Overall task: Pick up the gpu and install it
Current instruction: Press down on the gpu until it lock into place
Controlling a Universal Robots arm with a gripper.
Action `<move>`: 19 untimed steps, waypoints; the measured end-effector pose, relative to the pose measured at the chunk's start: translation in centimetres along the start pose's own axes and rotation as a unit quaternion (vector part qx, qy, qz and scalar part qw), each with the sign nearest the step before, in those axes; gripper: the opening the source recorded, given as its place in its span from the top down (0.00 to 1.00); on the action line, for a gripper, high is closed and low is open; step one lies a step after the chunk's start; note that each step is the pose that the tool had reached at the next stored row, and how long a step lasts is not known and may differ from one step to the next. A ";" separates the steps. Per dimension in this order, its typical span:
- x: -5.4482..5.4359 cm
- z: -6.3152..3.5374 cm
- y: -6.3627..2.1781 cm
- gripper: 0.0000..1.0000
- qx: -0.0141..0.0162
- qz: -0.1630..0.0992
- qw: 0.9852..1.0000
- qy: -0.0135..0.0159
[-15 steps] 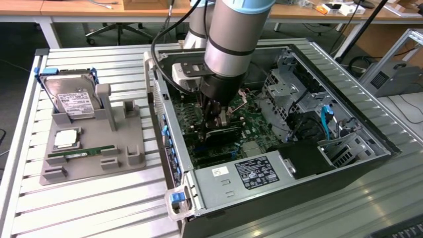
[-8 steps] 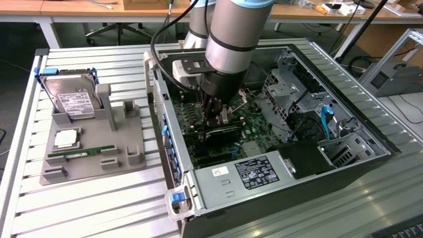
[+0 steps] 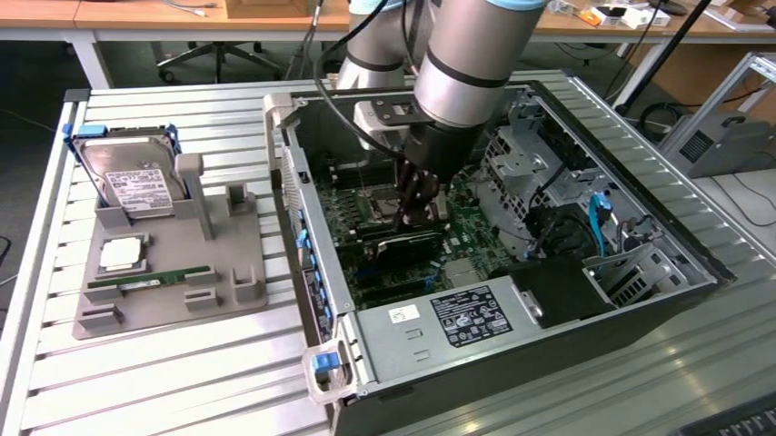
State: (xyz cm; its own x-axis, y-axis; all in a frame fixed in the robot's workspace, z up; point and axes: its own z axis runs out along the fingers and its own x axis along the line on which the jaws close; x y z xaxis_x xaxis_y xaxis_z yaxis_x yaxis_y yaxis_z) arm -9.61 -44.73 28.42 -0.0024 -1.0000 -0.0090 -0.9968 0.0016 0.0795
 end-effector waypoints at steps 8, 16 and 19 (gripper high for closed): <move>0.0 -0.34 -4.36 0.89 -0.025 0.000 1.000 0.000; 0.0 -0.56 -7.33 0.89 -0.041 0.000 0.999 0.000; 0.0 -0.57 -7.50 0.89 -0.042 0.000 0.999 0.000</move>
State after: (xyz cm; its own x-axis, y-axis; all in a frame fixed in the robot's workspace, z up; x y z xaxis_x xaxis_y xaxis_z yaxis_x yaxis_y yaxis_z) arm -2.09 -44.73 28.40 -0.0030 -1.0000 -0.0095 -0.9867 0.0014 0.1623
